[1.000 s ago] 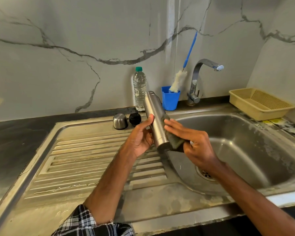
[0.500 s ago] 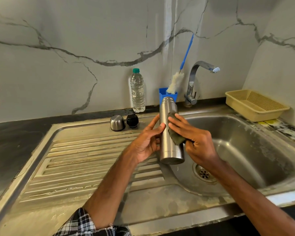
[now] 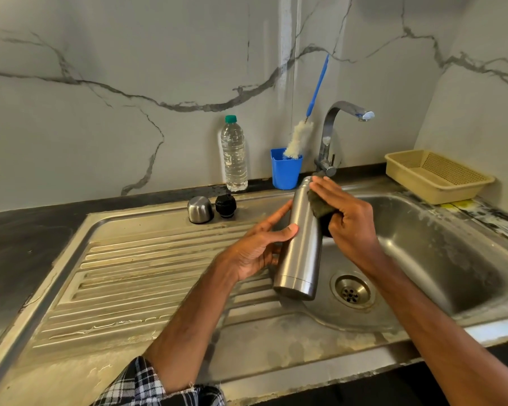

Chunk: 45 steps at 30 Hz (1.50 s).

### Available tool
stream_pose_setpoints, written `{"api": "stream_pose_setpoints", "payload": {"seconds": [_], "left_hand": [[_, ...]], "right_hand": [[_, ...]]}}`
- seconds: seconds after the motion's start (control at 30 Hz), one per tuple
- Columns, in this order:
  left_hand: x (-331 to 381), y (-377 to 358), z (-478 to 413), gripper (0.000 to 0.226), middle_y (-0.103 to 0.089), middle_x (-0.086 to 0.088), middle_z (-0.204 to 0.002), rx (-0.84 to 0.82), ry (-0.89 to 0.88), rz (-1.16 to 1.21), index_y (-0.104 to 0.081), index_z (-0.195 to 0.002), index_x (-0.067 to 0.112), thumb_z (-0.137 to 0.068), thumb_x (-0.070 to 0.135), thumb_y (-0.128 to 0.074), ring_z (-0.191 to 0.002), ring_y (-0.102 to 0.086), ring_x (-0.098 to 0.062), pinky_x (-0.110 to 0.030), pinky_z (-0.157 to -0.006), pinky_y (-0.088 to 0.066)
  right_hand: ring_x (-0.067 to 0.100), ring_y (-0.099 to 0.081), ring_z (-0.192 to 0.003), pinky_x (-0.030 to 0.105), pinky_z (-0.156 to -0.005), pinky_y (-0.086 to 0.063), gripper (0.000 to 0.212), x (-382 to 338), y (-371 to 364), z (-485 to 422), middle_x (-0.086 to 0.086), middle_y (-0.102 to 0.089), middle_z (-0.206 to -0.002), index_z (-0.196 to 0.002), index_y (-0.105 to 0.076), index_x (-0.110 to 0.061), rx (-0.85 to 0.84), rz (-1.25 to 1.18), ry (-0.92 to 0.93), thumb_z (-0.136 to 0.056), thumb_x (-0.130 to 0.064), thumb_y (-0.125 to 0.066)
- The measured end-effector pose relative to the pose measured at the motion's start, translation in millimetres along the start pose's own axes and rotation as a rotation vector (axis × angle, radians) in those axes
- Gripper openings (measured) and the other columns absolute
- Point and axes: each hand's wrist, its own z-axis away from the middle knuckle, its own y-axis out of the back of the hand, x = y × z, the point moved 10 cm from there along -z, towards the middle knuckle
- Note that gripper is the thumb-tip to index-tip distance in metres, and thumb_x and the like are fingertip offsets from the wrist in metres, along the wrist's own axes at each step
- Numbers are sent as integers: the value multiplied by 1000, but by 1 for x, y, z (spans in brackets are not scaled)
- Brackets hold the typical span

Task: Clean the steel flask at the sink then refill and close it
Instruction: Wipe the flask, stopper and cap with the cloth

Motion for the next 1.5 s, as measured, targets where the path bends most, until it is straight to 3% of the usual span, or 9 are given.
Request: {"api": "stream_pose_setpoints", "payload": {"seconds": [0.2,0.3,0.47,0.67,0.93,1.13,1.27,1.37,1.5], "left_hand": [[1,-6,-2,67,-56,-11,-146,-40,-15,53,-44,-151,42,-95,18,-70,-133,-55,-35,-53,-110,-47],[0,-8,0,71,-58,-14,-143,-54,5,78,-44,-151,40,-90,23,-75,-124,-60,-31,-50,-108,-48],[7,-8,3,61,-69,-14,-123,-25,-14,188,-62,-136,10,-81,29,-82,-108,-68,-23,-37,-92,-59],[10,-1,9,40,-74,-14,-111,69,10,330,-64,-127,0,-94,23,-63,-97,-73,-22,-34,-85,-61],[2,-7,7,58,-70,-15,-123,109,44,168,-57,-135,7,-85,32,-74,-111,-68,-28,-44,-104,-53],[11,25,9,59,-69,-19,-126,217,6,291,-58,-136,1,-87,29,-77,-108,-69,-31,-44,-97,-56],[15,39,12,54,-66,-21,-130,216,13,374,-61,-135,1,-92,33,-71,-111,-69,-34,-46,-90,-59],[16,45,12,58,-66,-22,-130,238,-4,417,-58,-138,-1,-93,32,-71,-111,-69,-34,-47,-88,-60],[7,40,9,64,-68,-20,-129,247,36,378,-58,-139,5,-85,35,-77,-117,-67,-34,-52,-101,-54]], "right_hand": [[22,-46,-141,44,-113,-43,50,-31,-7,8,7,-62,-137,-127,-66,-3,-65,71,260,-84,20,-60],[17,-48,-138,36,-114,-41,62,-10,7,-4,5,-60,-139,-133,-62,-8,45,54,75,-81,23,-52],[2,-51,-119,0,-99,-35,66,16,19,5,13,-63,-134,-141,-53,-5,70,68,-173,-81,20,-55],[12,-49,-131,8,-110,-30,68,2,8,8,12,-57,-140,-139,-54,-1,5,33,-124,-76,23,-52],[20,-53,-130,5,-109,-29,63,-1,2,9,14,-57,-140,-138,-55,0,-14,40,-105,-79,23,-55],[12,-52,-134,31,-115,-39,64,-40,-15,17,3,-59,-141,-128,-66,-9,-110,-127,49,-76,26,-53],[19,-40,-144,44,-120,-31,61,-76,-47,31,3,-51,-148,-129,-66,-13,-301,-223,209,-81,25,-58],[20,-42,-143,36,-116,-38,54,-75,-48,31,7,-41,-156,-129,-67,-16,-286,-210,223,-87,16,-61],[15,-53,-133,22,-111,-41,62,-44,-34,25,10,-47,-150,-132,-63,-21,-180,-164,70,-86,19,-56]]}}
